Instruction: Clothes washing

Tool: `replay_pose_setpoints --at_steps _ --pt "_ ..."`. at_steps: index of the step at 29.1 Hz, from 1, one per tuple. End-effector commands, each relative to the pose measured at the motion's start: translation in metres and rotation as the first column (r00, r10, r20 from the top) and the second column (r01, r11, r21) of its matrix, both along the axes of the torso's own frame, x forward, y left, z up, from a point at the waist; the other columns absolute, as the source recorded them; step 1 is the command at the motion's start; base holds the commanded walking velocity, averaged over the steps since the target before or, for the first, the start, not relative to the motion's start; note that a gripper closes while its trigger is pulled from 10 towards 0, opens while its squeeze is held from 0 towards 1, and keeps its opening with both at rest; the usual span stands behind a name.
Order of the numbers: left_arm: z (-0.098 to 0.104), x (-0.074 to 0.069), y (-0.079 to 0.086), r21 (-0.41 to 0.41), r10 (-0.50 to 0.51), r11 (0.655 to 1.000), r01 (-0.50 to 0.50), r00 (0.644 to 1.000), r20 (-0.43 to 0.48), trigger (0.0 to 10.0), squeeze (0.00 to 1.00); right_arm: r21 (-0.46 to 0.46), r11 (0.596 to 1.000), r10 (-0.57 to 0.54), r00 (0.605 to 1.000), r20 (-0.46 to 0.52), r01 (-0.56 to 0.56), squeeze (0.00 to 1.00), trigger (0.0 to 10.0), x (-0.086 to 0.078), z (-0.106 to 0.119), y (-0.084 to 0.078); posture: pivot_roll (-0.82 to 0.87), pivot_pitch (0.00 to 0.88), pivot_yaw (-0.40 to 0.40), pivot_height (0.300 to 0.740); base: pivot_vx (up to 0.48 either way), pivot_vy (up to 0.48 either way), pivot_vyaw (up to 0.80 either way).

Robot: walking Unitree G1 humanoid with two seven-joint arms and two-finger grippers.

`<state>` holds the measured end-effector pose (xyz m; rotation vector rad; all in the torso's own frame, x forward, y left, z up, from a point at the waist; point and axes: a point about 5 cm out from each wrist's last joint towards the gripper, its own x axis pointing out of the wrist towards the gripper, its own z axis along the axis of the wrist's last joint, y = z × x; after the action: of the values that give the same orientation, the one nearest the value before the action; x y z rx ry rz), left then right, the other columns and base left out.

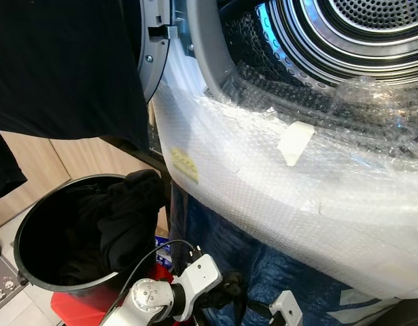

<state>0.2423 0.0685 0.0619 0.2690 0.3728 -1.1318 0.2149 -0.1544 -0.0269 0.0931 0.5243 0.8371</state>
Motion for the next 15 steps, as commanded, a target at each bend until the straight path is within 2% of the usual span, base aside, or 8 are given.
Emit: replay_pose_setpoints --at_steps 1,3,7,12,15 --pt "0.003 0.0 -0.002 -0.009 -0.004 1.0 0.004 1.0 0.009 0.0 0.0 0.001 1.0 -0.025 1.0 -0.005 0.025 0.0 10.0 0.002 -0.001 0.004 0.07 0.104 -0.043 0.74 0.0 0.0 0.0" --pt "0.004 0.001 -0.002 -0.014 0.002 1.0 -0.001 1.0 0.01 0.0 0.0 0.022 0.998 -0.055 0.998 -0.015 0.055 0.0 10.0 0.006 0.0 0.009 0.07 0.106 -0.042 0.74 0.0 0.0 0.0" --pt "0.006 0.002 -0.001 -0.016 0.008 1.0 -0.007 1.0 0.016 0.0 0.0 0.023 0.999 -0.043 0.999 -0.006 0.043 0.0 10.0 0.007 0.0 0.015 0.07 0.113 -0.04 0.74 0.0 0.0 0.0" --pt "0.01 0.006 -0.002 -0.039 0.043 0.998 -0.042 0.998 0.035 0.0 0.0 -0.045 0.998 -0.049 0.999 -0.017 0.048 0.0 10.0 0.006 -0.006 0.017 0.07 0.118 -0.037 0.74 0.0 0.0 0.0" --pt "0.012 0.005 -0.003 -0.054 0.048 0.997 -0.046 0.998 0.031 0.0 0.0 -0.05 0.997 -0.057 0.998 -0.029 0.056 0.0 10.0 0.007 -0.008 0.02 0.07 0.119 -0.035 0.74 0.0 0.0 0.0"
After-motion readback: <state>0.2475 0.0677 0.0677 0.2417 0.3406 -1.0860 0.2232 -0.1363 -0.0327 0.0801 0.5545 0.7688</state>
